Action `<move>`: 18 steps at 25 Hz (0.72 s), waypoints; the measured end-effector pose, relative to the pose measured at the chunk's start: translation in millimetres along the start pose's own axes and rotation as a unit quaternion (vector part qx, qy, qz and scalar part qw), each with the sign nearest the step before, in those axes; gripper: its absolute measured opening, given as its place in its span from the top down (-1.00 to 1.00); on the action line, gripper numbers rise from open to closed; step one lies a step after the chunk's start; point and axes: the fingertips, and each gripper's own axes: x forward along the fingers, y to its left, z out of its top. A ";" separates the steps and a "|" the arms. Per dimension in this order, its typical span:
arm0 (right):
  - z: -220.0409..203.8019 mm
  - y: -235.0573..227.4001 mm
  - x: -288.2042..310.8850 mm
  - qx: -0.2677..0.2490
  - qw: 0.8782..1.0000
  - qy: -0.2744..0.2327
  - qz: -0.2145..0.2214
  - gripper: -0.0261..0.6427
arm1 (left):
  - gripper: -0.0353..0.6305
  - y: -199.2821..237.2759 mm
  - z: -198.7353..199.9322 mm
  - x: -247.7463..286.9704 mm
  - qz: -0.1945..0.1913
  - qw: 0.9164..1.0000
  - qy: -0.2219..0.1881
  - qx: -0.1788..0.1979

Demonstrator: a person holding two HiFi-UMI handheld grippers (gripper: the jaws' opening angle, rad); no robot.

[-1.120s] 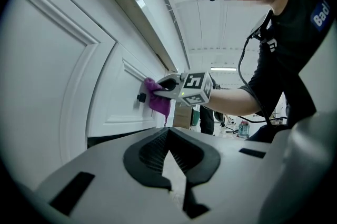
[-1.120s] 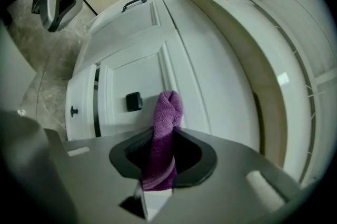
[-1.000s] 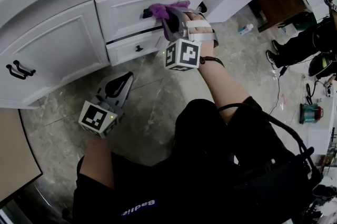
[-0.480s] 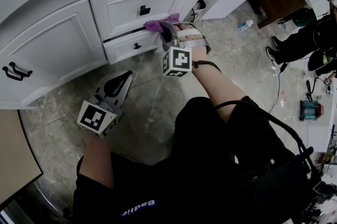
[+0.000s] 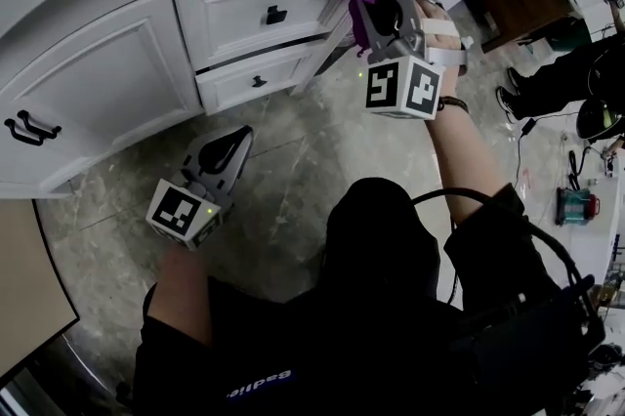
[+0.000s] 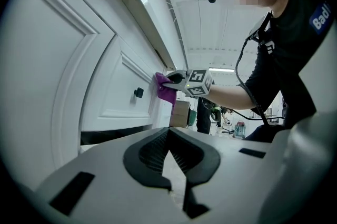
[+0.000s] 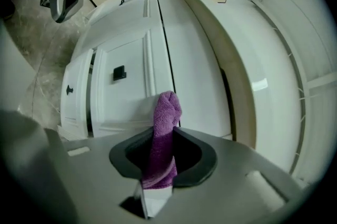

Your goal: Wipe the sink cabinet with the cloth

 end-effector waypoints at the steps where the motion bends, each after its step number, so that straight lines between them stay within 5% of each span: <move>1: -3.2 -8.5 2.2 0.000 1.000 0.005 -0.008 0.69 | 0.92 -2.7 1.8 1.3 -0.004 1.000 0.003 -0.002; 9: -18.6 33.4 21.4 -0.002 1.000 0.025 0.018 0.70 | 0.92 -3.0 -2.7 0.9 -0.004 1.000 0.012 -0.008; 18: -32.6 152.2 42.0 -0.008 0.988 0.055 0.144 0.69 | 0.92 3.9 -8.8 -3.7 0.008 1.000 0.021 -0.008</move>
